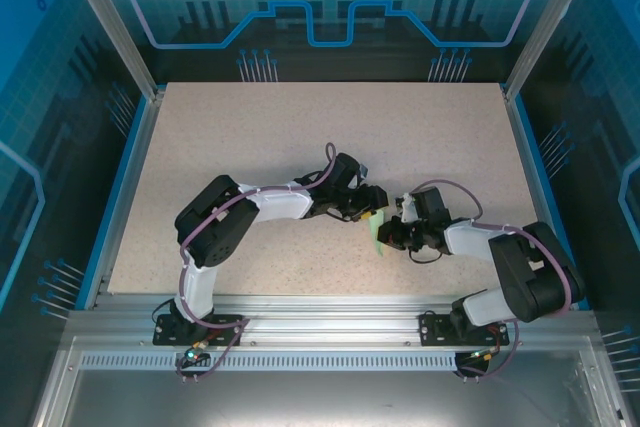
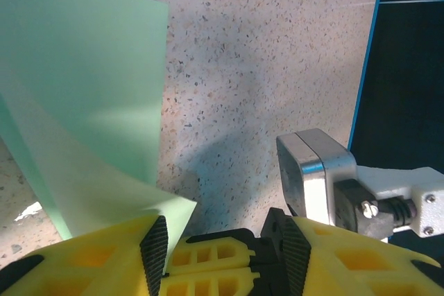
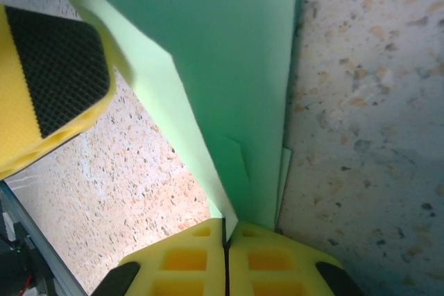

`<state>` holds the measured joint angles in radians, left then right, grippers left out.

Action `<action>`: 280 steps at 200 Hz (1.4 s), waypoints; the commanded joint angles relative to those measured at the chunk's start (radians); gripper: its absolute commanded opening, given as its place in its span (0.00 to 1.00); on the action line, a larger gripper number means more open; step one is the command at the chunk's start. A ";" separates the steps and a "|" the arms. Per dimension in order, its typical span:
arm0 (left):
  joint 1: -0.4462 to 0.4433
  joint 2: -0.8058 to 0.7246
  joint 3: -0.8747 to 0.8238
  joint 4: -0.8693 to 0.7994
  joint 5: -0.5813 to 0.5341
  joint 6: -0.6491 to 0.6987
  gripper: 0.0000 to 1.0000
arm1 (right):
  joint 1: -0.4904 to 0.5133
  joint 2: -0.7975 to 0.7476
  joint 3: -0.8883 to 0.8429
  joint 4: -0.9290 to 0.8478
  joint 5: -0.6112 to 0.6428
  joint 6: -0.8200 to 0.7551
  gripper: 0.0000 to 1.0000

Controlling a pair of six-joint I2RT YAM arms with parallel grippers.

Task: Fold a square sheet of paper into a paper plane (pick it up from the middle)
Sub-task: Fold the wing for the fifth time at the center of the table.

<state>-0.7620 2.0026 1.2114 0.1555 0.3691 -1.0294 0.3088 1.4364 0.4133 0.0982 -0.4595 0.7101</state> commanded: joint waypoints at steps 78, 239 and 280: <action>0.002 0.066 0.065 -0.015 0.062 0.051 0.55 | -0.053 0.029 -0.028 0.016 -0.046 0.020 0.07; 0.016 0.151 0.099 -0.086 0.053 0.125 0.51 | -0.044 -0.098 -0.022 -0.177 -0.035 -0.055 0.18; 0.016 0.153 0.102 -0.086 0.056 0.123 0.51 | -0.024 -0.068 -0.007 -0.184 -0.045 -0.063 0.11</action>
<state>-0.7551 2.1250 1.2934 0.1169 0.4168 -0.9348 0.2798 1.3430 0.3878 -0.0288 -0.4831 0.6716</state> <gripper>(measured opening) 0.512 0.125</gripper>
